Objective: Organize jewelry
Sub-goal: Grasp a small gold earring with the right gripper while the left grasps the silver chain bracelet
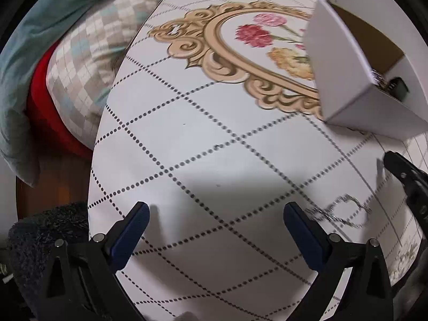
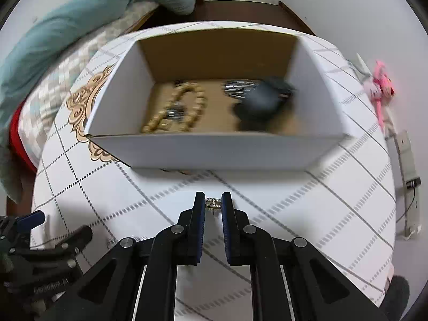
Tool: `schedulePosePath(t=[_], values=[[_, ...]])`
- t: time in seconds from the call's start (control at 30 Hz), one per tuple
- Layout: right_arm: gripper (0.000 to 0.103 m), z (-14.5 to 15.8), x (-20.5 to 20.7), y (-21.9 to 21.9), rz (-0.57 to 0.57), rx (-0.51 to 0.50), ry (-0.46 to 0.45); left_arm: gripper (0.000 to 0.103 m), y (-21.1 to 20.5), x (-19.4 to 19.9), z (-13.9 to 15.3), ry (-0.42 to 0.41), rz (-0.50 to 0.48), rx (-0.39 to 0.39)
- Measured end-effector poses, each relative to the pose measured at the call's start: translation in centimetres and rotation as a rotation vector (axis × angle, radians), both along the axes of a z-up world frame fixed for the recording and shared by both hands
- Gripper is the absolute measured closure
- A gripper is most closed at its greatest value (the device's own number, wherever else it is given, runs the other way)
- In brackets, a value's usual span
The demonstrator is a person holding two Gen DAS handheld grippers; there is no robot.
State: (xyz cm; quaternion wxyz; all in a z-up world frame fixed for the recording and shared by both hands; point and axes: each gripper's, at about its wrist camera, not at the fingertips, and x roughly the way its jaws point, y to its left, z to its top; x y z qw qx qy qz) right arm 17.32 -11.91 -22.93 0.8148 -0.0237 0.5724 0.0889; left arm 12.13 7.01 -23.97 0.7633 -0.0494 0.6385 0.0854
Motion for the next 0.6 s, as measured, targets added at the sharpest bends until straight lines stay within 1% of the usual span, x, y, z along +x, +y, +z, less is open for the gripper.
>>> schedulePosePath(t=[0.07, 0.13, 0.27, 0.3, 0.37, 0.47, 0.53, 0.6], values=[[0.090, 0.7, -0.5, -2.1, -0.026, 0.012, 0.001, 0.001, -1.1, -0.3, 0.6, -0.011, -0.026, -0.007], [0.090, 1.3, -1.2, -4.4, -0.056, 0.017, -0.001, 0.001, -2.0, -0.7, 0.6, -0.008, -0.043, -0.030], [0.090, 1.8, -2.8, -8.7, -0.124, 0.029, -0.002, 0.001, -3.6, -1.0, -0.4, 0.022, -0.042, -0.147], [0.090, 1.9, -3.1, -9.7, -0.139, 0.032, 0.000, 0.002, -4.4, -1.0, -0.3, 0.005, -0.047, -0.143], [0.090, 1.5, -3.5, -11.4, -0.180, 0.044, 0.011, 0.002, -5.8, -0.8, -0.2, -0.025, -0.070, -0.164], [0.090, 0.9, -3.8, -12.7, -0.211, 0.051, 0.024, 0.002, -8.1, -0.4, 0.0, -0.042, -0.112, -0.201], [0.090, 0.6, -3.9, -13.2, -0.224, 0.053, 0.030, 0.002, -9.9, -0.1, -0.1, -0.036, -0.152, -0.184], [0.090, 0.4, -4.1, -13.7, -0.234, 0.053, 0.033, 0.003, -11.7, 0.0, -0.2, -0.036, -0.200, -0.140]])
